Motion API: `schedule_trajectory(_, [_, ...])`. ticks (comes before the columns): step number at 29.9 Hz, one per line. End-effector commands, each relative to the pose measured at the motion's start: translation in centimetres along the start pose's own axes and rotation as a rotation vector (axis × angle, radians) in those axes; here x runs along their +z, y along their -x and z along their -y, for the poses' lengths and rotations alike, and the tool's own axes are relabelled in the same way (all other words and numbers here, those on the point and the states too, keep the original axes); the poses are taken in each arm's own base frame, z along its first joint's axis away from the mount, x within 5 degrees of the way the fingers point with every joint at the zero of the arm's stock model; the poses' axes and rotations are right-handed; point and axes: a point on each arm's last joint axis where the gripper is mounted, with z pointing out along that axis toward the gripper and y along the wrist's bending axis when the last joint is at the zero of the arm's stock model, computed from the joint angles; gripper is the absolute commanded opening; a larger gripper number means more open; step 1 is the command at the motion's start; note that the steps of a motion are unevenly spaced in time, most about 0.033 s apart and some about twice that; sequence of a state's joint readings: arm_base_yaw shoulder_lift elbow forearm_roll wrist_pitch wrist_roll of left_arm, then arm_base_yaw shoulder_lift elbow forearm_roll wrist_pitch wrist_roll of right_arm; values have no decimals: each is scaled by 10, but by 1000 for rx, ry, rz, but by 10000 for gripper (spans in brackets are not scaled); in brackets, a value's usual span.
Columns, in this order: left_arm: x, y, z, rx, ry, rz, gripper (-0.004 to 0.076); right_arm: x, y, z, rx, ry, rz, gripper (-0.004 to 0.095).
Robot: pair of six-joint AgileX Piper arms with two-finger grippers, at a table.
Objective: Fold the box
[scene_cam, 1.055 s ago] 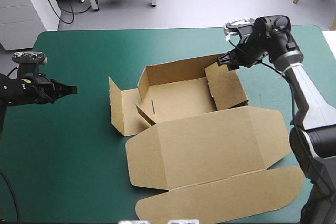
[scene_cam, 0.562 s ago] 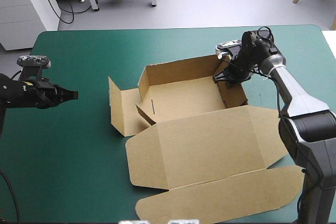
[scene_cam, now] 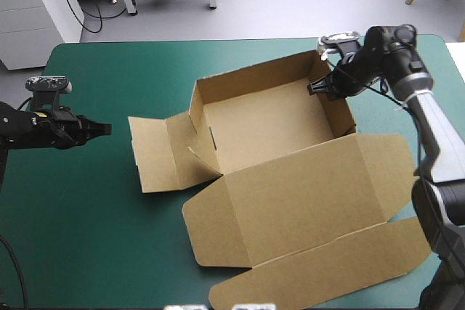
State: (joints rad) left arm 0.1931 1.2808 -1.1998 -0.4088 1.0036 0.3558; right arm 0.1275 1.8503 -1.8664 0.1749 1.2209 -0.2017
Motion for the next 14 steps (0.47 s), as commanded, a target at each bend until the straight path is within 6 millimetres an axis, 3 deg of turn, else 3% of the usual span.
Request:
schedule_trajectory(1, [-16,12,12,24,-74,127,148,-81,-4,5,38,51,224,-19])
schedule_trajectory(6, [-15,18,22,35,-206,184,468,-135,-18,15,82,111,379,-19])
schedule_trajectory(7, [-14,19,24,18,-227,189,502,-144,-22,16,92,109,403,-19])
schedule_trajectory(9, [-11,23,27,-42,-288,204,536,-159,-28,17,104,101,440,-19])
schedule_trajectory(14, [-10,27,39,-142,-483,202,535,-182,-35,7,98,129,504,-19])
